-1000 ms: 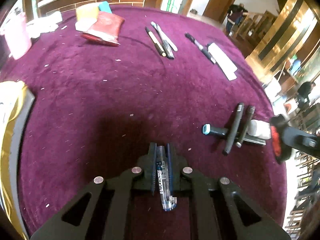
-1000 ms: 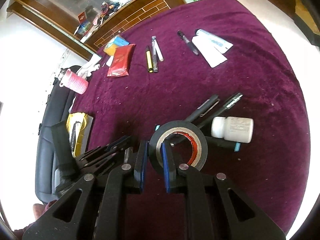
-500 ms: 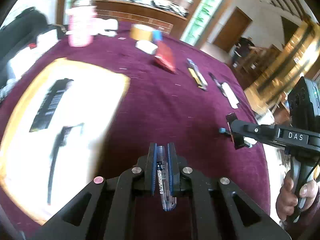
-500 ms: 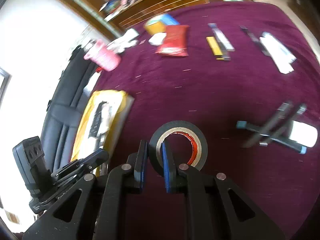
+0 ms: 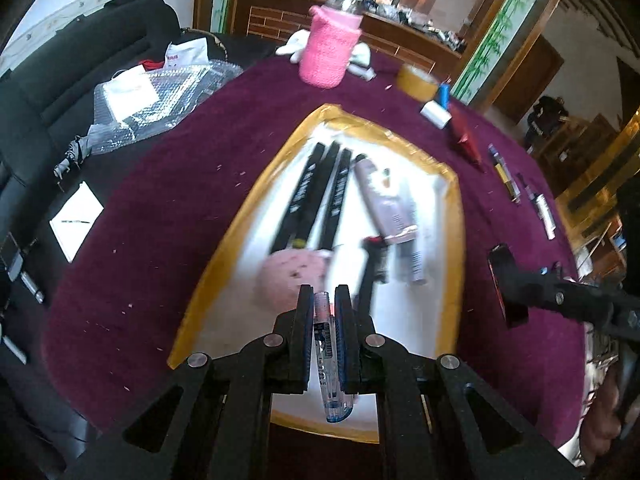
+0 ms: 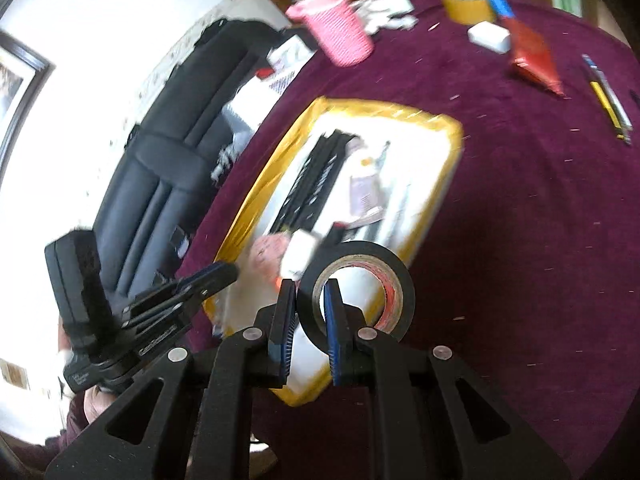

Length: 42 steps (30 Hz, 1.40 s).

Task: Organize objects
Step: 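Carry the pen and tape roll into the white tray and open both tools, then grasp a teal-ended black marker with the left tool while the right tool grasps the white pill bottle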

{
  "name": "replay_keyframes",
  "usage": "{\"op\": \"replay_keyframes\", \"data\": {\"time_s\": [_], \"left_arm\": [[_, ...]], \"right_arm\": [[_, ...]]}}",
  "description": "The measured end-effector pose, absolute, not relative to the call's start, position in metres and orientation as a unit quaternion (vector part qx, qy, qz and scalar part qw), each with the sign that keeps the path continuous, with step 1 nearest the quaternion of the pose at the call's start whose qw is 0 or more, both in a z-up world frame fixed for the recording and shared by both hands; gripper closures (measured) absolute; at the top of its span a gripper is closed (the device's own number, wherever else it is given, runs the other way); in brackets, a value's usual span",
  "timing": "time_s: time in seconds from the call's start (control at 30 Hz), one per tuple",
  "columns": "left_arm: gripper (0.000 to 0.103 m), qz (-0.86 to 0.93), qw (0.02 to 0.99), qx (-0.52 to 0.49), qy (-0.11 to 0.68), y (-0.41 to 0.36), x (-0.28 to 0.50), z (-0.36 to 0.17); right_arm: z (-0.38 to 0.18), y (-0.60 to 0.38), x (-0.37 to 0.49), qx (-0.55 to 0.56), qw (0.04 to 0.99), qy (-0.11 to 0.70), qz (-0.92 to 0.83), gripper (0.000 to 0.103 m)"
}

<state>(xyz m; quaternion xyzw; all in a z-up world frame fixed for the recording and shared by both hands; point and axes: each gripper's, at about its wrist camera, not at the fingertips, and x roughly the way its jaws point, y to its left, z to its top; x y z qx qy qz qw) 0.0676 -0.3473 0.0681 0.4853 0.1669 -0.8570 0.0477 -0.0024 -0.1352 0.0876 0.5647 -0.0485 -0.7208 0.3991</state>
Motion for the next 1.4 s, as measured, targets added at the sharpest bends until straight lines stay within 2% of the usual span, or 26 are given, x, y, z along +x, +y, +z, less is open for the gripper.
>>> {"op": "replay_keyframes", "data": {"time_s": [0.23, 0.5, 0.6, 0.67, 0.77, 0.8, 0.97, 1.13, 1.4], "left_arm": [[0.095, -0.842, 0.049, 0.521, 0.133, -0.36, 0.056, 0.038], [0.094, -0.832, 0.03, 0.53, 0.162, -0.372, 0.055, 0.033], [0.083, -0.834, 0.021, 0.525, 0.17, -0.373, 0.056, 0.039], [0.068, -0.835, 0.018, 0.521, 0.177, -0.375, 0.057, 0.044], [0.053, -0.836, 0.015, 0.514, 0.19, -0.379, 0.058, 0.053], [0.051, -0.837, 0.014, 0.512, 0.195, -0.381, 0.058, 0.056], [0.05, -0.837, 0.018, 0.502, 0.22, -0.391, 0.058, 0.068], [0.049, -0.839, 0.001, 0.49, 0.238, -0.387, 0.057, 0.079], [0.048, -0.832, -0.077, 0.497, 0.233, -0.323, 0.045, 0.095]], "right_arm": [[0.058, -0.179, 0.02, 0.588, 0.388, 0.009, -0.709, 0.091], [0.042, -0.202, 0.023, 0.592, 0.369, 0.063, -0.714, 0.091], [0.035, -0.206, 0.021, 0.601, 0.363, 0.062, -0.709, 0.091], [0.031, -0.206, 0.017, 0.61, 0.361, 0.055, -0.703, 0.091], [0.027, -0.203, 0.011, 0.624, 0.359, 0.037, -0.693, 0.091], [0.026, -0.201, 0.009, 0.628, 0.359, 0.029, -0.69, 0.091], [0.036, -0.18, 0.004, 0.62, 0.356, -0.01, -0.699, 0.089], [0.046, -0.137, -0.002, 0.606, 0.325, -0.06, -0.723, 0.074], [0.046, -0.013, -0.024, 0.593, 0.204, -0.133, -0.767, 0.074]]}}
